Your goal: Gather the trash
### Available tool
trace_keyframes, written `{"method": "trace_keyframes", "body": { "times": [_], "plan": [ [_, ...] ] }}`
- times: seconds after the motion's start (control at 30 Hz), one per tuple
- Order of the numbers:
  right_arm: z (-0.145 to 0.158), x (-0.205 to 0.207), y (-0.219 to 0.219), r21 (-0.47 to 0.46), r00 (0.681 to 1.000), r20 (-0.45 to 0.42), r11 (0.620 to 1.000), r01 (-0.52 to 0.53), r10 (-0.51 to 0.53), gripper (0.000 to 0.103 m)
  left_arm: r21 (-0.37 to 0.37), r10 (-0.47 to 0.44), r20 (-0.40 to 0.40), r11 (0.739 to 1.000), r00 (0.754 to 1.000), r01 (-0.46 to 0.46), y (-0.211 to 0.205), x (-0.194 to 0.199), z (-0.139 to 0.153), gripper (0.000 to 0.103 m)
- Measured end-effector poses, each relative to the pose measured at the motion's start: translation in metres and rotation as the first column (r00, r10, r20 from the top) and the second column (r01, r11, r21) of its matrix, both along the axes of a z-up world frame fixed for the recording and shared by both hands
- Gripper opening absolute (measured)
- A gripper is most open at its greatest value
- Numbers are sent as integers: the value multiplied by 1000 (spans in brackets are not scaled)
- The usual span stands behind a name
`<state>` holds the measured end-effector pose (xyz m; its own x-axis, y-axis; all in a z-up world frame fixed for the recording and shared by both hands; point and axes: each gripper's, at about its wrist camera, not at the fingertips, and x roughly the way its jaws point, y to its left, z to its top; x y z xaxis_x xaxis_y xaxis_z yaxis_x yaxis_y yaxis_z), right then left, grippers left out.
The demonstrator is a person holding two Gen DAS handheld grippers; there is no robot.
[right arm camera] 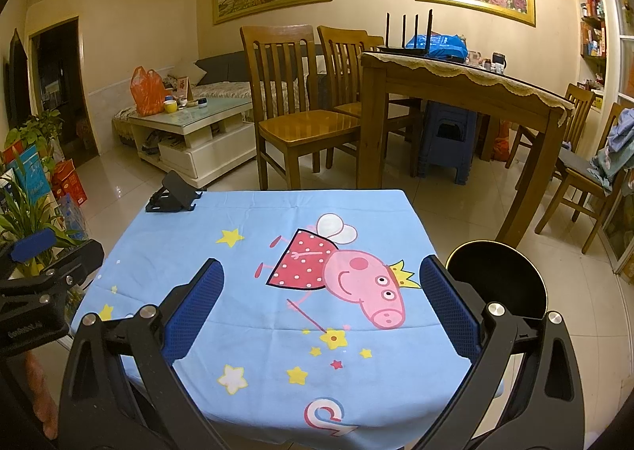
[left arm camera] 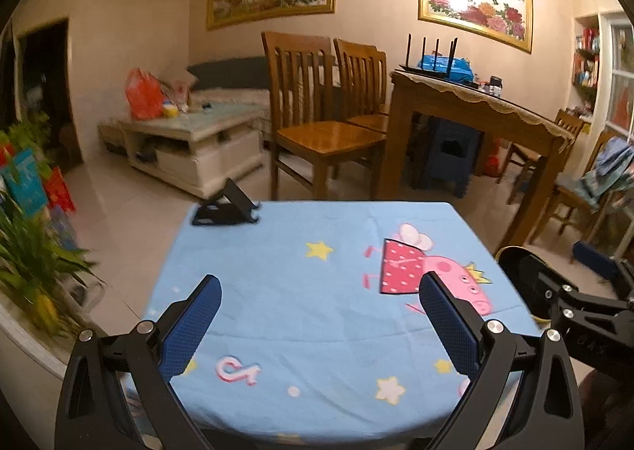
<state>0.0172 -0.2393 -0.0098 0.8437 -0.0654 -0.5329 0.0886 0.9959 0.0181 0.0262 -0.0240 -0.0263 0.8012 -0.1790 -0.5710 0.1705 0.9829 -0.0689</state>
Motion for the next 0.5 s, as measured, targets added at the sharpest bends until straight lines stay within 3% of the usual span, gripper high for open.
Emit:
{"method": "trace_keyframes", "body": {
  "times": [0.33, 0.5],
  "plan": [
    [-6, 0, 1, 5, 1000, -12, 1000, -2, 2, 98, 8, 66, 27, 998, 997, -67, 7, 1, 0, 96],
    [-7, 0, -1, 9, 1000, -16, 1000, 0, 0, 98, 79, 80, 17, 994, 997, -81, 4, 6, -5, 96]
  ]
}}
